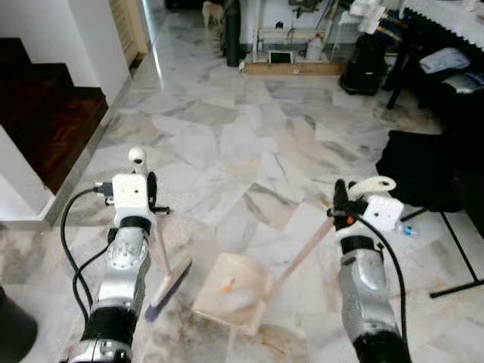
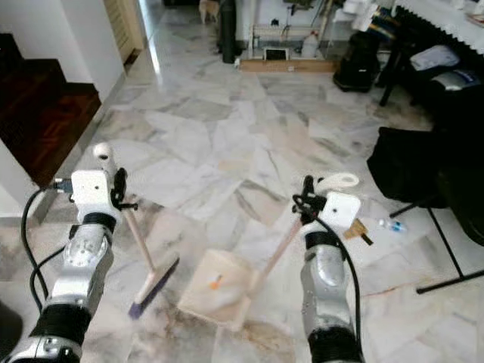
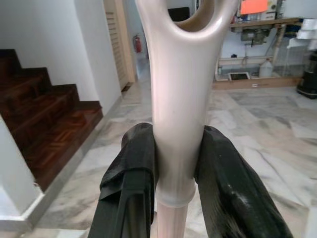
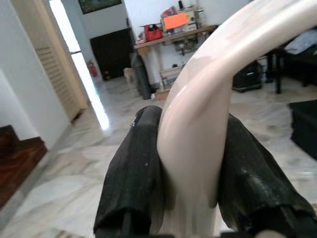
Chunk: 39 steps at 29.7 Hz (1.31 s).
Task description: Sweep floor
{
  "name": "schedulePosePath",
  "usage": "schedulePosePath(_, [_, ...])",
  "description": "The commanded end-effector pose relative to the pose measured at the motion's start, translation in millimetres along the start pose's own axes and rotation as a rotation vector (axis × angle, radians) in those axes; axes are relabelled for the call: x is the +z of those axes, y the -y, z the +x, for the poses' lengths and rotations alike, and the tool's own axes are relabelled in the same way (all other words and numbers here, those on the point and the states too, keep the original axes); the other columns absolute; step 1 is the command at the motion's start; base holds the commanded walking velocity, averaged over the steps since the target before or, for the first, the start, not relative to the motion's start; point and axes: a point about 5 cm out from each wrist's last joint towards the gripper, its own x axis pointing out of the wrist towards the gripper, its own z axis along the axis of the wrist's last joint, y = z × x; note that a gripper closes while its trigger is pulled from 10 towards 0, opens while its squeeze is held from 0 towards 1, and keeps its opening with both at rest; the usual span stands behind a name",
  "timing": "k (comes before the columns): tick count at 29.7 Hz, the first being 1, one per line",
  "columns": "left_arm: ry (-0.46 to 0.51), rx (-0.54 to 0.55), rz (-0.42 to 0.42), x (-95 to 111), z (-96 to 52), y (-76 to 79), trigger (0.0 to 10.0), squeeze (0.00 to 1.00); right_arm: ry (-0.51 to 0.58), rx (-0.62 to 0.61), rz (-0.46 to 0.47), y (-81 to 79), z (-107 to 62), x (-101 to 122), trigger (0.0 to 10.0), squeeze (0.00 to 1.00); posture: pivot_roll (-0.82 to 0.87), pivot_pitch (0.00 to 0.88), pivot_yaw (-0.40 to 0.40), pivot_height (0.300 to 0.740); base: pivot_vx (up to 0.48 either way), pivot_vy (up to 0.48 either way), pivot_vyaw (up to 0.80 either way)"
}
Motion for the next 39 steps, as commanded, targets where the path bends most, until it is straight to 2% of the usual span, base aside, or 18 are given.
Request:
schedulePosePath(1, [0.042, 0.011, -0.002, 9.6, 3.6, -2.5, 10.0, 0.00, 0.065, 0.003, 0.008, -0.2, 6.1, 14.0, 10.0, 0.00, 0.01, 0.000, 0.002, 0.740, 0.000, 0.000, 0.00])
schedulePosePath(16, [0.043, 0.012, -0.003, 10.3, 4.2, -2.8, 10.0, 0.00, 0.063, 0.007, -0.007, -0.3, 6.0, 14.1, 10.0, 0.00, 0.01, 0.000, 0.004, 0.740, 0.000, 0.027, 0.00])
schedulePosePath(21, [0.043, 0.009, -0.002, 10.5, 4.3, -2.6, 10.0, 0.00, 0.067, 0.015, -0.015, -1.3, 6.2, 14.4, 10.0, 0.00, 0.01, 0.000, 0.006, 0.740, 0.000, 0.334, 0.64])
schedulePosePath(26, [0.046, 0.008, -0.003, 11.3, 5.1, -2.2, 10.0, 0.00, 0.068, 0.006, 0.009, -1.2, 6.6, 14.2, 10.0, 0.00, 0.01, 0.000, 0.007, 0.740, 0.000, 0.332, 0.00])
schedulePosePath(39, [0.044, 0.006, -0.005, 11.4, 5.5, -2.2, 10.0, 0.00, 0.059, 0.011, -0.016, -1.6, 6.6, 13.1, 10.0, 0.00, 0.01, 0.000, 0.009, 0.740, 0.000, 0.424, 0.10])
